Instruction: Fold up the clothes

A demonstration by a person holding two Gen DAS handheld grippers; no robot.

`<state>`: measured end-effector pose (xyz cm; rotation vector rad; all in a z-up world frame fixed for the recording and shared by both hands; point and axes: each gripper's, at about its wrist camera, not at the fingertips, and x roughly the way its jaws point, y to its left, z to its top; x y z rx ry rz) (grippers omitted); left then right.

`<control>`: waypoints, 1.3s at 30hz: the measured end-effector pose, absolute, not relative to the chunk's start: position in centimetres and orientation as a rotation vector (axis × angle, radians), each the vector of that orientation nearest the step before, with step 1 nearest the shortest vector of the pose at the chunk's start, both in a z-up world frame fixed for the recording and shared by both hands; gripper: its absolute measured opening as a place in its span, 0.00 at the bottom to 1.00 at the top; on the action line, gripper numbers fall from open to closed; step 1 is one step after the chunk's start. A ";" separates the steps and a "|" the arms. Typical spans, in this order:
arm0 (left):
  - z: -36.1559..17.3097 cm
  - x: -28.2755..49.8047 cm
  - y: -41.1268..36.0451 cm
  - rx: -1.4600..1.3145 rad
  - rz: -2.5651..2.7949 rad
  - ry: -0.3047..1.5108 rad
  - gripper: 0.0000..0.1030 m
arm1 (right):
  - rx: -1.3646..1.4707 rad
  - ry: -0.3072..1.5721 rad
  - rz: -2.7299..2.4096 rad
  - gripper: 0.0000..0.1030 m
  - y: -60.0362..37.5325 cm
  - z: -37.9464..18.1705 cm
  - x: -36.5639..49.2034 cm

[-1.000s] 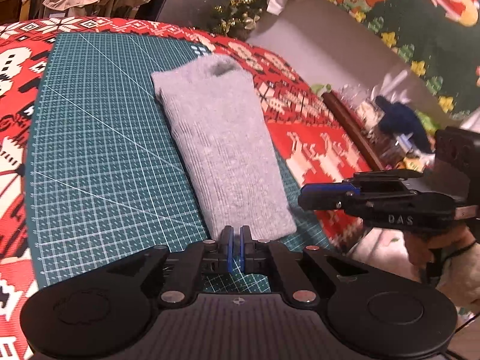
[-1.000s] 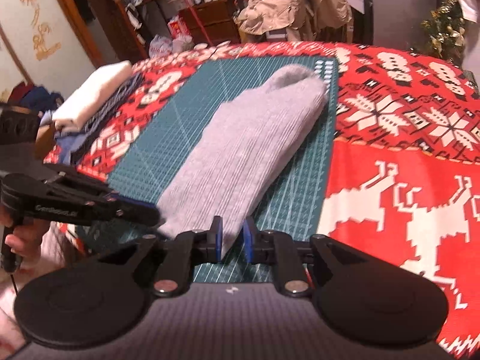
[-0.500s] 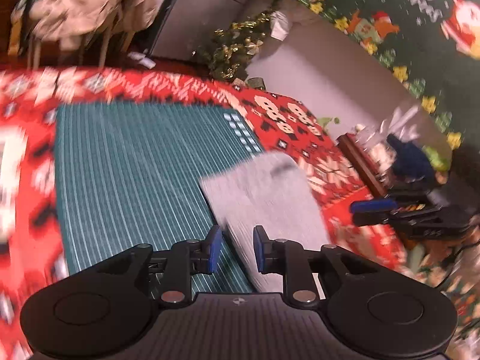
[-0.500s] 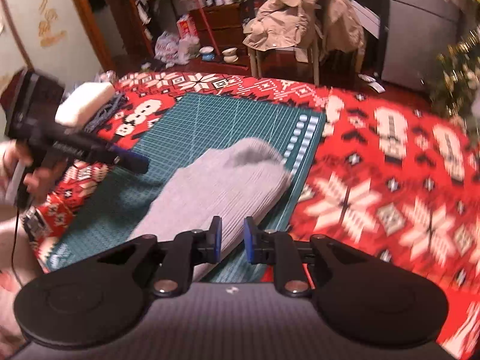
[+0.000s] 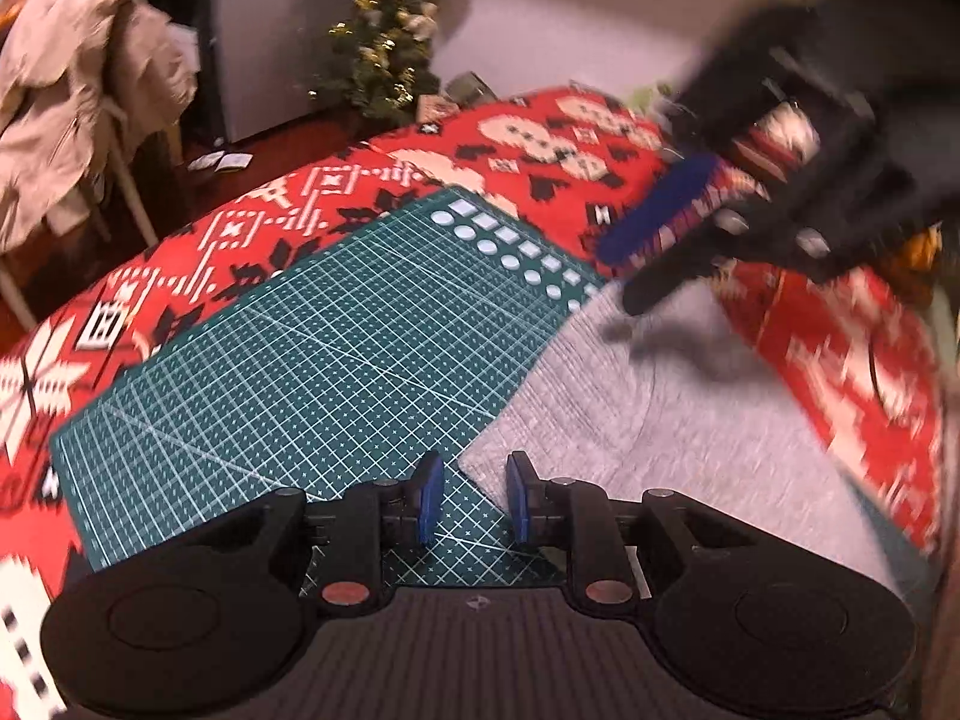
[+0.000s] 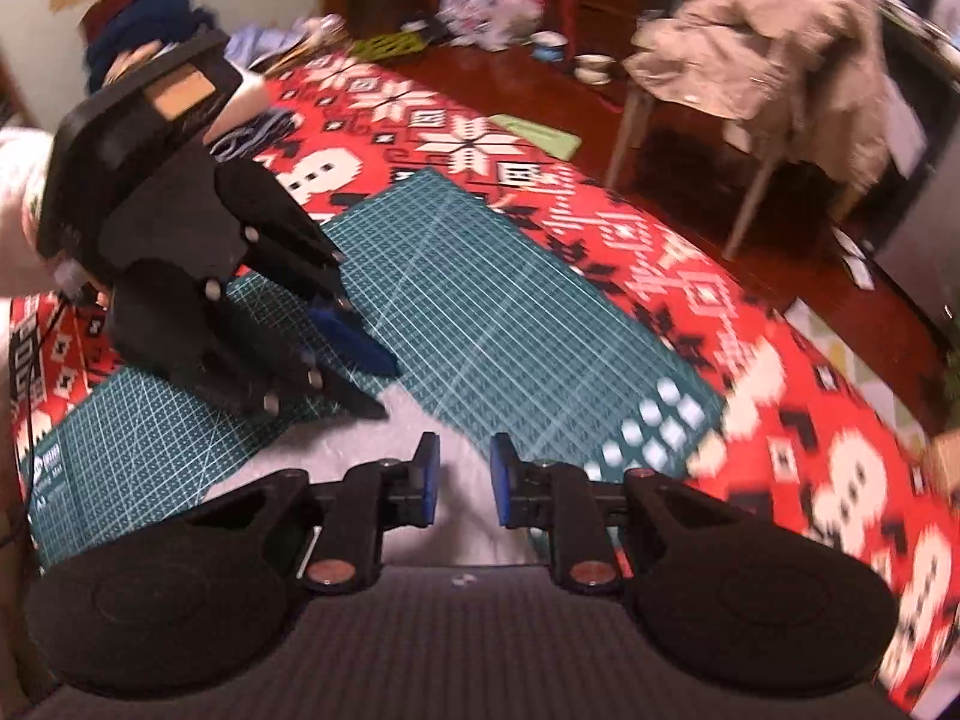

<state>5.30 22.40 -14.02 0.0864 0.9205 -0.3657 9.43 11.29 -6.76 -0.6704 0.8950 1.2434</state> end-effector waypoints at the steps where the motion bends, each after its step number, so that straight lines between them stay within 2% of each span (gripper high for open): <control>1: -14.0 5.3 22.2 0.102 -0.367 0.922 0.24 | -0.682 0.907 1.267 0.21 12.0 -7.0 9.6; 2: -13.9 5.3 22.2 0.111 -0.368 0.924 0.24 | -0.694 0.919 1.291 0.25 12.8 -7.2 9.7; 6: -14.0 5.3 21.8 0.149 -0.376 0.924 0.24 | -0.804 0.959 1.346 0.26 15.2 -8.8 9.6; 8: -14.1 5.4 21.6 0.153 -0.392 0.924 0.16 | -0.851 0.976 1.374 0.26 16.1 -9.5 9.4; 13: -14.1 4.9 20.5 0.224 -0.391 0.888 0.07 | -0.949 1.002 1.398 0.26 17.4 -11.3 8.8; 24: -10.8 0.3 19.2 0.359 -0.336 0.713 0.06 | -0.996 0.882 1.438 0.26 16.6 -9.5 7.2; 25: -10.4 -0.2 19.0 0.372 -0.340 0.698 0.06 | -0.997 0.865 1.443 0.25 16.5 -9.0 7.0; 28: -9.7 -1.2 18.6 0.412 -0.339 0.665 0.06 | -1.016 0.806 1.464 0.10 16.3 -7.6 5.4; 32: -9.7 -2.2 18.3 0.440 -0.334 0.654 0.07 | -1.087 0.693 1.443 0.06 15.2 -6.4 2.8; 39: -12.0 -2.4 17.8 0.433 -0.334 0.725 0.12 | -1.155 0.543 1.344 0.05 13.7 -5.8 -0.9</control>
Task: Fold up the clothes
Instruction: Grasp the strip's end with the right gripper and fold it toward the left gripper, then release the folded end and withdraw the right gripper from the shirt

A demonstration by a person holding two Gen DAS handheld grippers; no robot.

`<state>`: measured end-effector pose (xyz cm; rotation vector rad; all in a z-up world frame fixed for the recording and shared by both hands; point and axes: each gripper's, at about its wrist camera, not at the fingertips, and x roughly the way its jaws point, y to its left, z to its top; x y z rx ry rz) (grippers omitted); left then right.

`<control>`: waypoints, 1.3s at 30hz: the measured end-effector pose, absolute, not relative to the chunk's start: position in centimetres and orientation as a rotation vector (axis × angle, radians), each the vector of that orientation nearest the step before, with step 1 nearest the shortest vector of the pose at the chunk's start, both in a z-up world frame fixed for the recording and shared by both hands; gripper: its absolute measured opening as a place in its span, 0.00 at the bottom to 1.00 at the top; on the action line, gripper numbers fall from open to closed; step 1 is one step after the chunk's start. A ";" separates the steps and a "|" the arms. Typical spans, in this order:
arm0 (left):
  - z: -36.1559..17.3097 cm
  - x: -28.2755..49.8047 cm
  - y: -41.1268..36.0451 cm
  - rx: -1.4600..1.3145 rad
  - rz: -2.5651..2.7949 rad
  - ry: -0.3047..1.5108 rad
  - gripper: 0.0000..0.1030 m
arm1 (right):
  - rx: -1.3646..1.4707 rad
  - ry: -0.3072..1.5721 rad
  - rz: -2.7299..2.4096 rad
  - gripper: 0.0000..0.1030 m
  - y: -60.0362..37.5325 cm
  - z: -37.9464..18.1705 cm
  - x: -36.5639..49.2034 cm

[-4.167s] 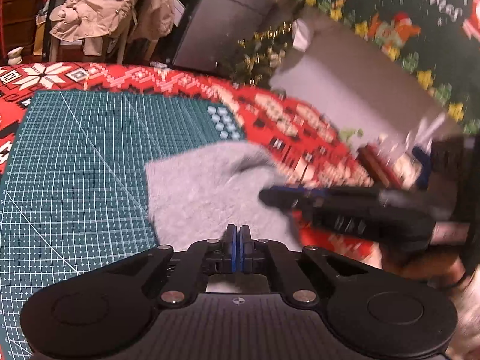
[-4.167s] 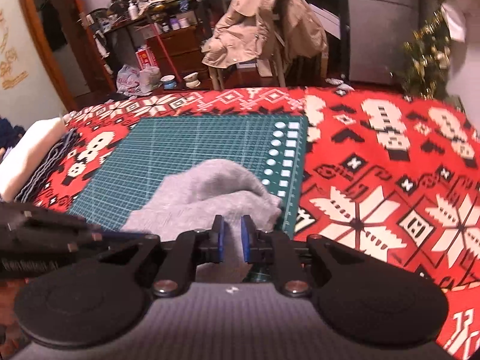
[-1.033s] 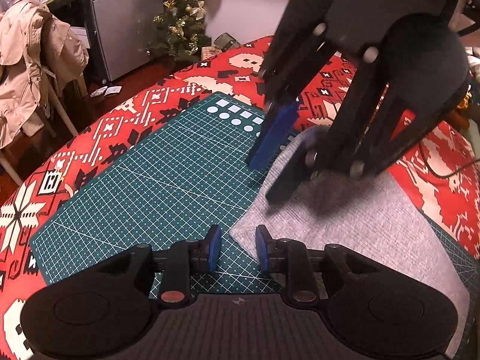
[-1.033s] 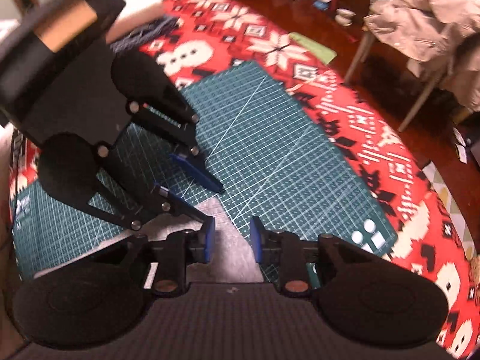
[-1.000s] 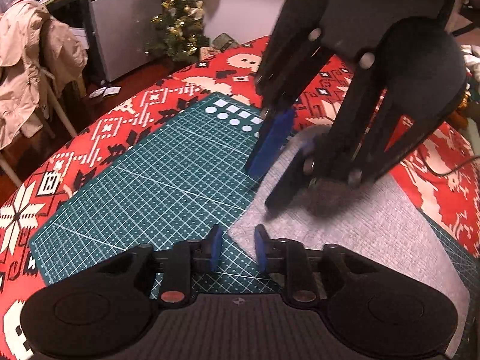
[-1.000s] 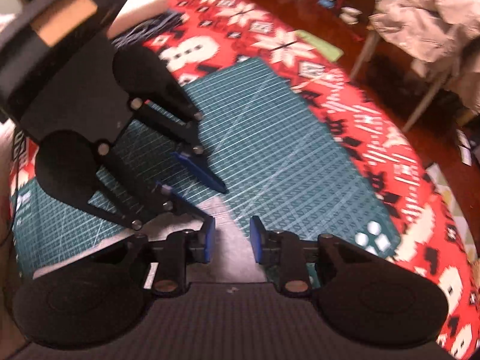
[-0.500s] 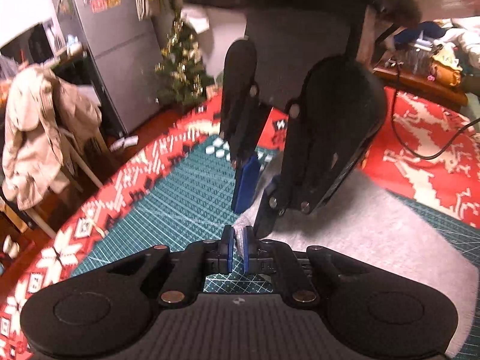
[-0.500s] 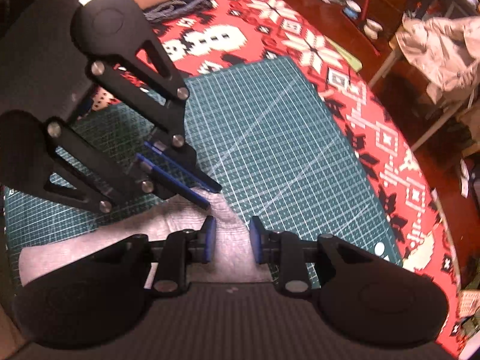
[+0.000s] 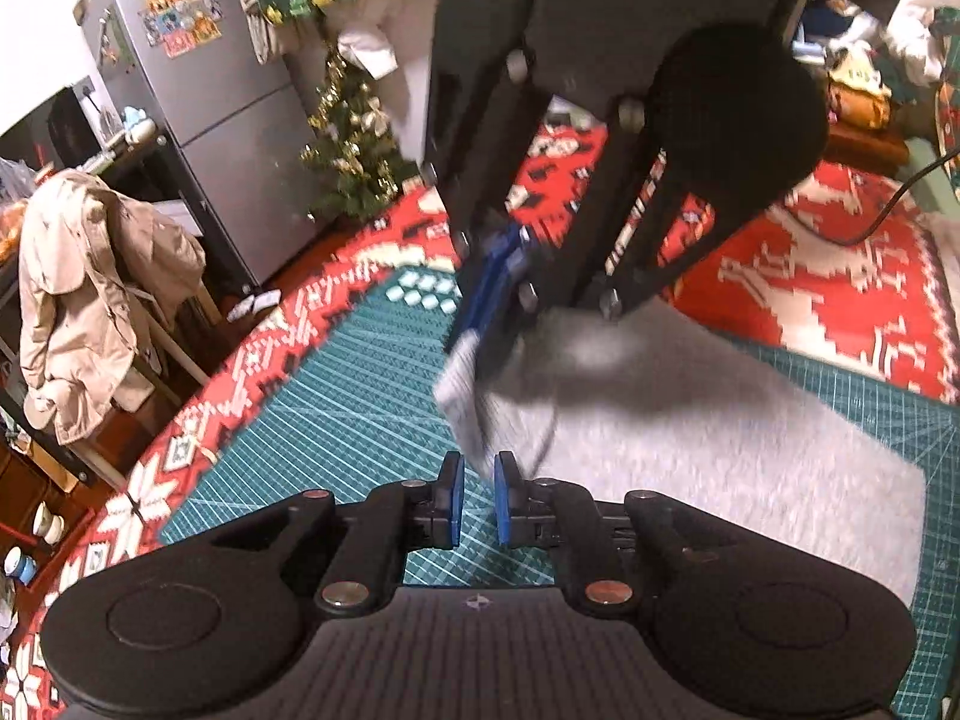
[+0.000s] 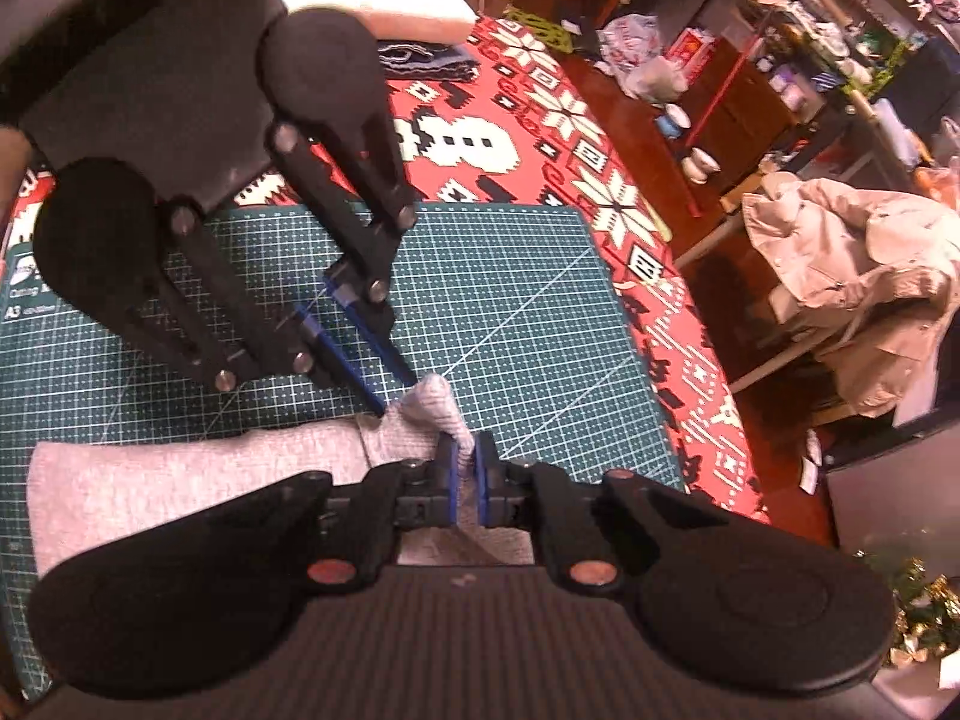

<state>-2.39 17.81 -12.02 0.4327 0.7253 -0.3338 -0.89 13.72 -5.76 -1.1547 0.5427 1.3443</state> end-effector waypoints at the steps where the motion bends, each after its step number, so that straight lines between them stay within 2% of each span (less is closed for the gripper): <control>1: -12.4 -2.2 17.7 0.431 -0.331 0.730 0.12 | -1.153 0.540 1.337 0.05 13.7 -5.7 -1.0; 8: -13.2 -0.8 18.2 0.375 -0.306 0.733 0.15 | -1.136 0.530 1.328 0.05 14.4 -5.6 -0.7; 9: -13.2 -0.8 18.2 0.367 -0.310 0.728 0.14 | -1.134 0.526 1.329 0.05 14.4 -5.7 -0.7; 10: -13.2 -0.8 18.3 0.359 -0.314 0.723 0.06 | -1.133 0.523 1.328 0.05 14.4 -5.8 -0.8; 11: -13.2 -1.0 18.2 0.354 -0.319 0.718 0.03 | -1.131 0.523 1.320 0.05 14.3 -5.8 -0.9; 21: -14.2 -3.7 17.5 0.454 -0.257 0.655 0.03 | -1.238 0.387 1.259 0.06 12.9 -7.8 -5.1; 25: -14.9 -4.1 17.0 0.492 -0.246 0.653 0.03 | -1.218 0.420 1.241 0.09 12.7 -9.1 -6.1; 26: -15.0 -4.2 16.9 0.502 -0.243 0.653 0.03 | -1.210 0.428 1.234 0.12 12.5 -9.3 -6.2; 29: -15.2 -4.5 16.7 0.504 -0.231 0.652 0.03 | -1.141 0.516 1.241 0.16 11.6 -9.3 -5.9; 32: -15.4 -4.6 16.7 0.510 -0.228 0.652 0.03 | -1.072 0.600 1.242 0.16 10.1 -8.7 -5.4; 36: -15.4 -4.7 16.7 0.511 -0.223 0.649 0.03 | -0.906 0.683 1.185 0.18 8.7 -6.7 -2.7; 37: -15.4 -4.7 16.6 0.510 -0.222 0.649 0.03 | -0.852 0.700 1.165 0.23 8.3 -6.2 -1.8; 39: -15.4 -4.7 16.6 0.513 -0.220 0.648 0.03 | -0.734 0.744 1.107 0.25 8.1 -5.3 1.0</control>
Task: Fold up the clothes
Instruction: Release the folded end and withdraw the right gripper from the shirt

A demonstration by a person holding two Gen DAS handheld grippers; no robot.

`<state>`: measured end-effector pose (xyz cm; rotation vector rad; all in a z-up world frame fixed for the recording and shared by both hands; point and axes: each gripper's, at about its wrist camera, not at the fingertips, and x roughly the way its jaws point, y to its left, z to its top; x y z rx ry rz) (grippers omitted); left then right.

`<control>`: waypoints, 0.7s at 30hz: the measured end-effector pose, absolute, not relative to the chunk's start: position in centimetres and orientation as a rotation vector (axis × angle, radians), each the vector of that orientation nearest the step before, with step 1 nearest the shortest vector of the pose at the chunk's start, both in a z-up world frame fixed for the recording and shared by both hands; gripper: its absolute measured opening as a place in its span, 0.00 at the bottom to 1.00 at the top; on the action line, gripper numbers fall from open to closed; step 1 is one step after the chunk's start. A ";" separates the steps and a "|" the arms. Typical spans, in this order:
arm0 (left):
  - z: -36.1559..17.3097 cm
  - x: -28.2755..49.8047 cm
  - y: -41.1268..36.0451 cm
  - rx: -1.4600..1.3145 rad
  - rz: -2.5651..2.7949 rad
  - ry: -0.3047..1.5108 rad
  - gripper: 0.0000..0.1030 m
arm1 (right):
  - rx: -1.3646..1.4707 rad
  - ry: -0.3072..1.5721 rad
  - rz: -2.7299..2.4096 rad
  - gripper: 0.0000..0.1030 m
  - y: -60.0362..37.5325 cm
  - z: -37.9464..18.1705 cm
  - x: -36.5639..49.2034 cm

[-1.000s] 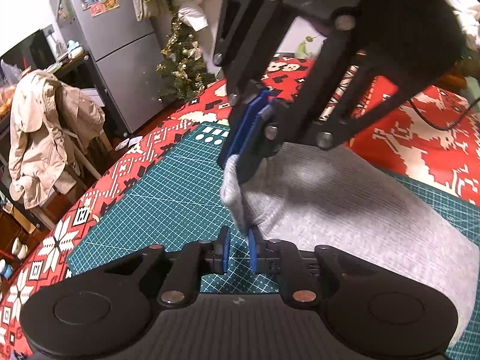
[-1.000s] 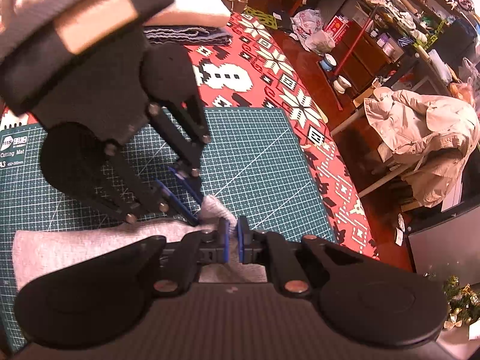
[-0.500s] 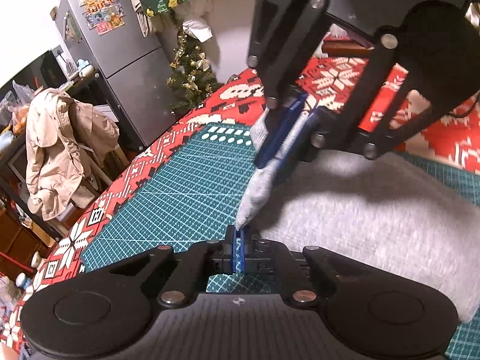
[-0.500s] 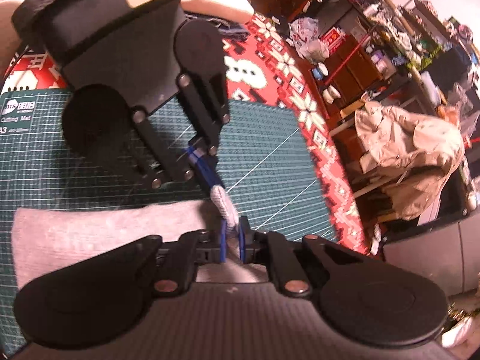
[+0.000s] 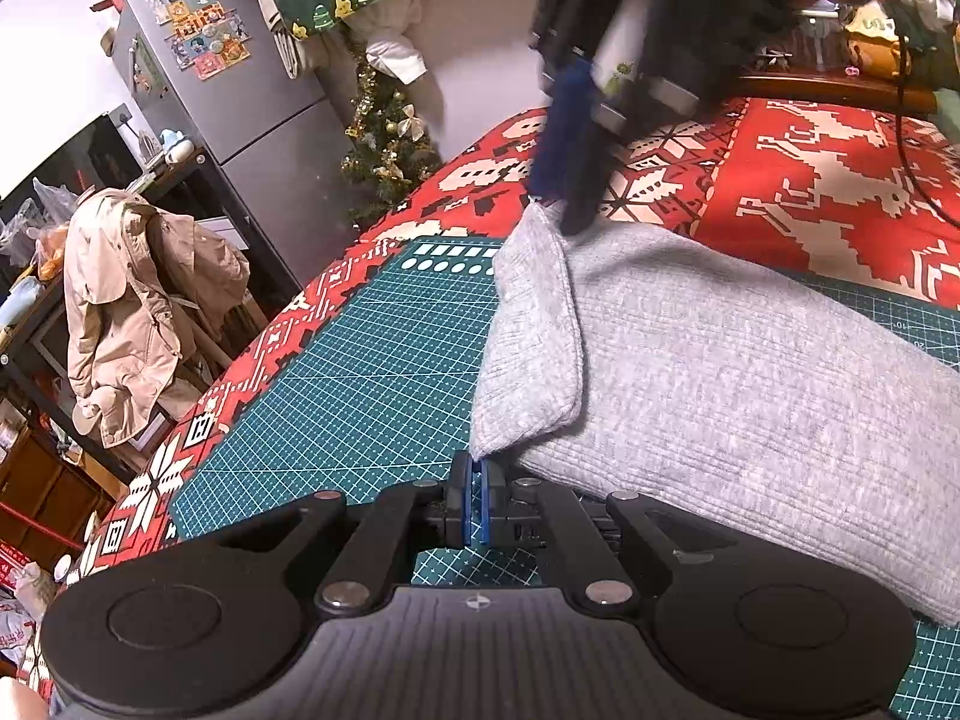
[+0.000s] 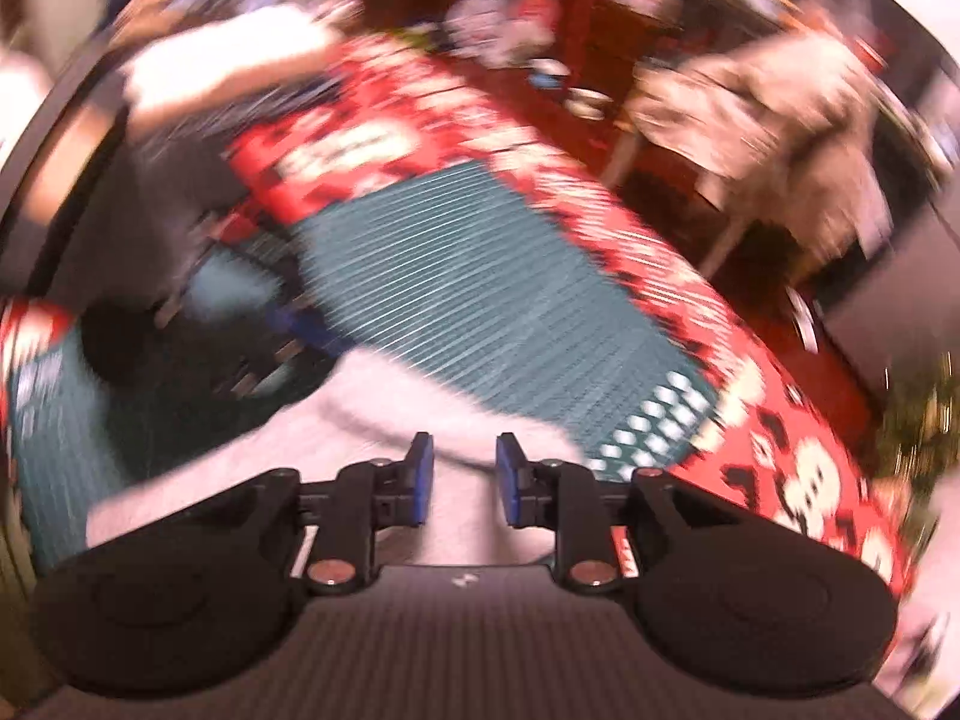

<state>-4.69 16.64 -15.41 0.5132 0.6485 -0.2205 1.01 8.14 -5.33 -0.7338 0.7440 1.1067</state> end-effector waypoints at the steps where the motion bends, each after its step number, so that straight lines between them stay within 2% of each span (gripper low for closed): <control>1: -15.4 -4.7 16.7 0.516 -0.221 0.648 0.03 | -0.686 0.763 1.075 0.25 7.9 -5.0 2.2; 6: -15.8 -4.7 16.8 0.518 -0.216 0.667 0.03 | -0.530 0.874 0.998 0.24 7.3 -5.9 7.6; 12: -15.5 -4.9 18.5 0.413 -0.181 0.712 0.03 | -0.596 0.905 0.990 0.24 6.4 -9.0 8.6; 19: -13.2 -3.7 22.5 -0.039 -0.189 0.751 0.06 | -0.378 0.952 1.003 0.29 5.6 -7.6 11.2; 21: -12.6 -3.2 22.9 -0.146 -0.211 0.741 0.10 | -0.363 0.975 1.031 0.29 6.4 -7.7 11.3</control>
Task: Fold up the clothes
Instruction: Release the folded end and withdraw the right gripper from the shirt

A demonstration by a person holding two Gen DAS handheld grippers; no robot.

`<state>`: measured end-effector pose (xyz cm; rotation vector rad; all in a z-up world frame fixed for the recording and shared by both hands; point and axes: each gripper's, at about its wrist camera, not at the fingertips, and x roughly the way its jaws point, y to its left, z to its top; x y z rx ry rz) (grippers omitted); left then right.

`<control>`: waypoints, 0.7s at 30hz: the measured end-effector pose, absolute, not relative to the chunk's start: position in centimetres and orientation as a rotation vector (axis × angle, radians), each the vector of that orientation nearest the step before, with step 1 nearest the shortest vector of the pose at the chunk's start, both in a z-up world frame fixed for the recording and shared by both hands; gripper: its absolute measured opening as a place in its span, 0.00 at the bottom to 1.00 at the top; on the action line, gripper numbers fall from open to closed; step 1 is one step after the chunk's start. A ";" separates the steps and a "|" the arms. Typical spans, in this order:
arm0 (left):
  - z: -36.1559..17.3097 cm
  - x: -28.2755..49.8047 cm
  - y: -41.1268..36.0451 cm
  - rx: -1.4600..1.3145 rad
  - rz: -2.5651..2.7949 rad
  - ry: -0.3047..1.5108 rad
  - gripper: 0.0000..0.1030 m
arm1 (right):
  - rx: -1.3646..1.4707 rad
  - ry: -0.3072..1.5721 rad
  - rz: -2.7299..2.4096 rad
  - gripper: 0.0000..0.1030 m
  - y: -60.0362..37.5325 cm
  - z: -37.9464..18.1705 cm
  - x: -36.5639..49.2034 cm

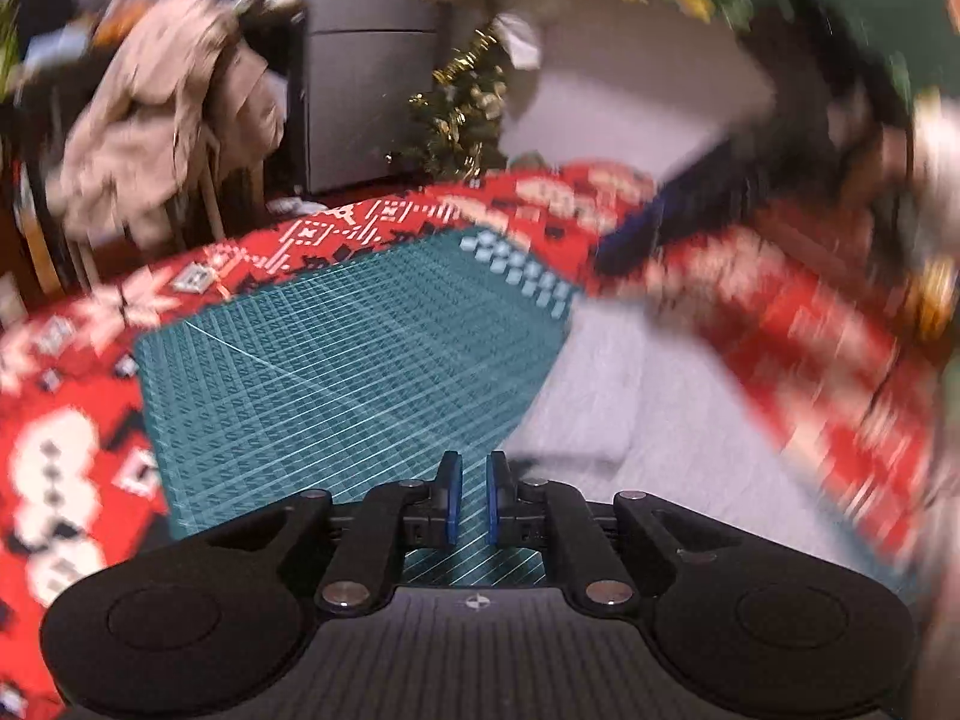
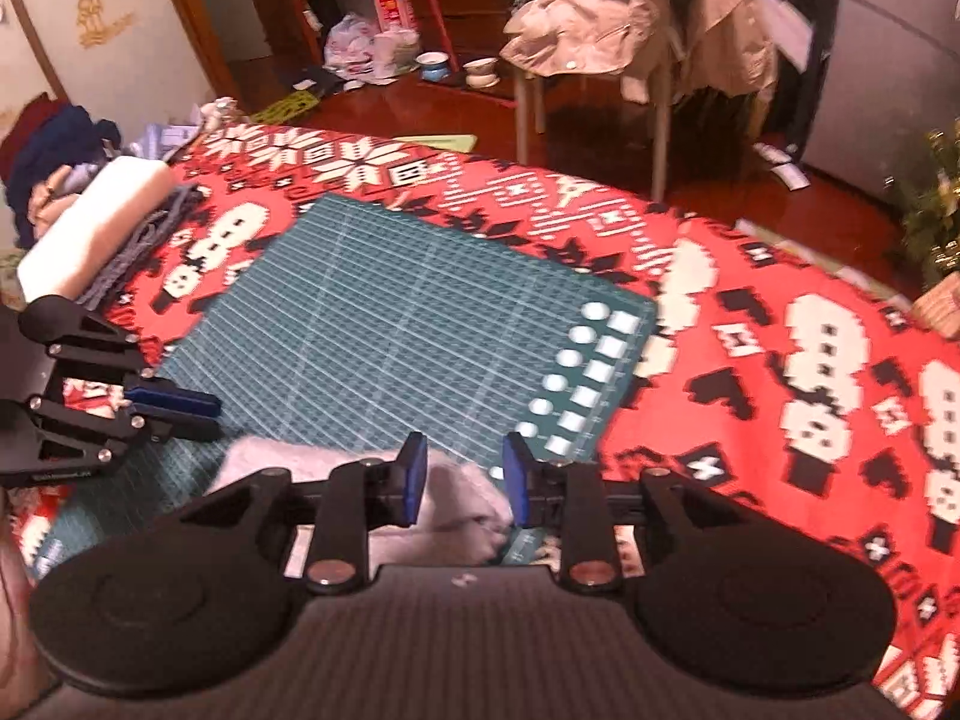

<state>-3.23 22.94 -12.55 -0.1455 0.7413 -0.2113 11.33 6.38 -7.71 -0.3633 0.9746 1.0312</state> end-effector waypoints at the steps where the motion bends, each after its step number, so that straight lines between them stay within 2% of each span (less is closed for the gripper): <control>1: -12.3 -3.0 22.9 -0.181 -0.223 0.735 0.12 | -0.384 0.977 1.037 0.29 6.8 -8.0 11.2; 6: -13.1 -1.5 20.8 -0.073 -0.232 0.770 0.12 | -0.466 0.969 1.020 0.29 8.3 -9.4 10.8; 10: -13.8 -1.4 20.8 -0.064 -0.208 0.789 0.16 | -0.392 0.934 0.960 0.29 7.3 -8.5 11.4; 15: -12.3 -3.3 21.5 -0.103 -0.172 0.753 0.15 | -0.299 0.935 0.911 0.28 4.3 -6.8 10.2; 16: -11.9 -3.7 21.2 -0.104 -0.179 0.739 0.15 | -0.288 0.945 0.915 0.23 3.8 -6.8 9.6; 17: -11.4 -4.0 20.9 -0.105 -0.187 0.725 0.15 | -0.282 0.954 0.928 0.12 3.2 -7.0 9.0; 21: -10.3 -4.7 18.5 -0.105 -0.240 0.695 0.14 | -0.291 0.972 0.946 0.08 2.6 -8.7 6.5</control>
